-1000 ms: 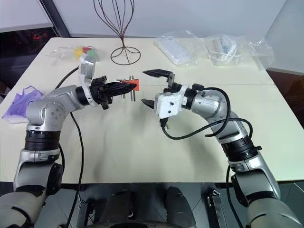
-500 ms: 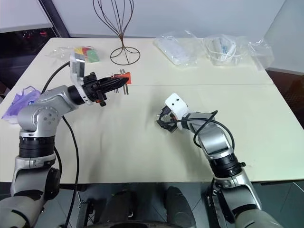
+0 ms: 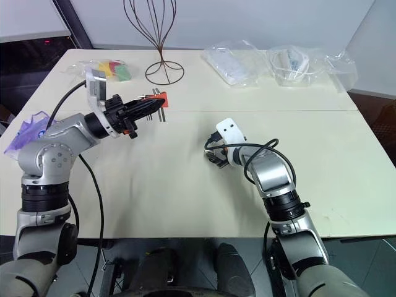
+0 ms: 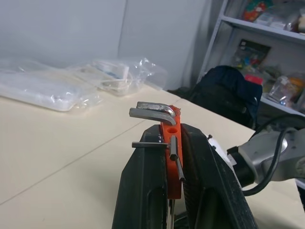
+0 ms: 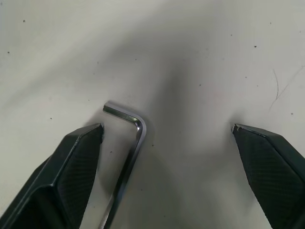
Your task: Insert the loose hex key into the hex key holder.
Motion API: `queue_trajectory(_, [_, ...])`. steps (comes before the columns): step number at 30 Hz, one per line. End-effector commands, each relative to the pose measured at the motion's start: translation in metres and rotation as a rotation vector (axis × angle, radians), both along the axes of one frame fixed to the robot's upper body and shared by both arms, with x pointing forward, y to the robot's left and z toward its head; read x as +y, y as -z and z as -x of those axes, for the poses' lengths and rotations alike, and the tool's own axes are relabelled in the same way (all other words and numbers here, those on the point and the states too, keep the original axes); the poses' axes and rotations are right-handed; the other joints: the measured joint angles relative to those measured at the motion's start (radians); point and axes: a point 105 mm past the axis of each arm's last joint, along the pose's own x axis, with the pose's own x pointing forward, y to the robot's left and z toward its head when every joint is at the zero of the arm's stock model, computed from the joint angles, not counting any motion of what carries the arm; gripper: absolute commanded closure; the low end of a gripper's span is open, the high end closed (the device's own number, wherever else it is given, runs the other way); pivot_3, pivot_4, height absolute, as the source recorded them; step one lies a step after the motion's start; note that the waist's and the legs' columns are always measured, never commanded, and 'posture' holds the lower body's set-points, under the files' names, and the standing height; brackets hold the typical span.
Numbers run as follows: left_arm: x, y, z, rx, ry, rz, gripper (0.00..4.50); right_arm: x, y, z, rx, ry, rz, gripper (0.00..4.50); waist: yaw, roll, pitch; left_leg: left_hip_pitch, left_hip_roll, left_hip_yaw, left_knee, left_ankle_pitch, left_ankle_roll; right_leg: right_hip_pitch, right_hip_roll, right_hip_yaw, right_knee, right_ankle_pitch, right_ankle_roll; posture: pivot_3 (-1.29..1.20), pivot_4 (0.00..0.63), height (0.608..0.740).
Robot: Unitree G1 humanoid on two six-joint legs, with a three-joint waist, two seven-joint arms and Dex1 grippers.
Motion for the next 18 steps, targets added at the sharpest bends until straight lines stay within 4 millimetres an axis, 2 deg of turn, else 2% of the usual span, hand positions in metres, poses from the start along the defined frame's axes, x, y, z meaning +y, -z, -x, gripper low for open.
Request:
queue_trajectory(1, [0.002, -0.014, 0.005, -0.060, -0.003, 0.006, 4.50, -0.007, 0.006, 0.002, 0.015, 0.010, 0.053, 1.31, 0.000, 0.000, 0.000, 0.000, 0.000, 0.000, 0.000, 0.000, 0.000, 0.000, 0.000, 0.000, 0.000, 0.000, 0.000, 0.00, 0.150, 0.740])
queue_trajectory(5, [0.002, -0.014, 0.004, -0.061, -0.006, 0.002, 4.50, -0.006, 0.007, 0.003, 0.022, 0.002, 0.054, 3.24, 0.001, 0.000, 0.000, 0.000, 0.000, 0.000, 0.000, 0.000, 0.000, 0.001, 0.000, 0.000, -0.001, 0.000, 0.000, 0.00, 0.150, 0.740])
queue_trajectory(7, [0.002, -0.014, 0.004, -0.061, -0.005, 0.002, 4.50, -0.006, 0.007, 0.004, 0.029, -0.001, 0.053, 4.37, 0.001, 0.000, 0.000, 0.000, 0.000, 0.000, 0.000, 0.000, 0.000, 0.001, 0.000, 0.000, -0.001, 0.000, 0.000, 0.00, 0.150, 0.740])
queue_trajectory(12, [0.000, -0.011, 0.003, -0.053, 0.001, -0.008, 4.50, -0.004, 0.005, 0.004, 0.012, -0.009, 0.045, 4.44, 0.001, 0.000, 0.000, 0.000, 0.000, 0.000, 0.000, 0.000, 0.000, 0.001, 0.000, -0.001, -0.002, 0.000, 0.000, 0.00, 0.150, 0.740])
queue_trajectory(15, [-0.004, -0.008, 0.001, -0.043, 0.003, -0.007, 4.50, 0.004, -0.013, 0.002, -0.119, -0.076, -0.002, 4.44, 0.001, 0.000, 0.000, 0.000, 0.000, 0.000, 0.000, 0.000, 0.000, 0.001, 0.000, -0.001, -0.002, 0.000, 0.000, 0.00, 0.150, 0.740])
queue_trajectory(18, [-0.010, -0.005, -0.005, -0.041, -0.006, -0.007, 4.50, 0.010, -0.077, -0.015, -0.433, 0.021, -0.277, 4.44, -0.003, 0.000, 0.000, -0.001, 0.000, 0.000, -0.001, 0.000, 0.000, 0.001, 0.000, 0.000, -0.003, 0.000, 0.000, 0.00, 0.150, 0.740])
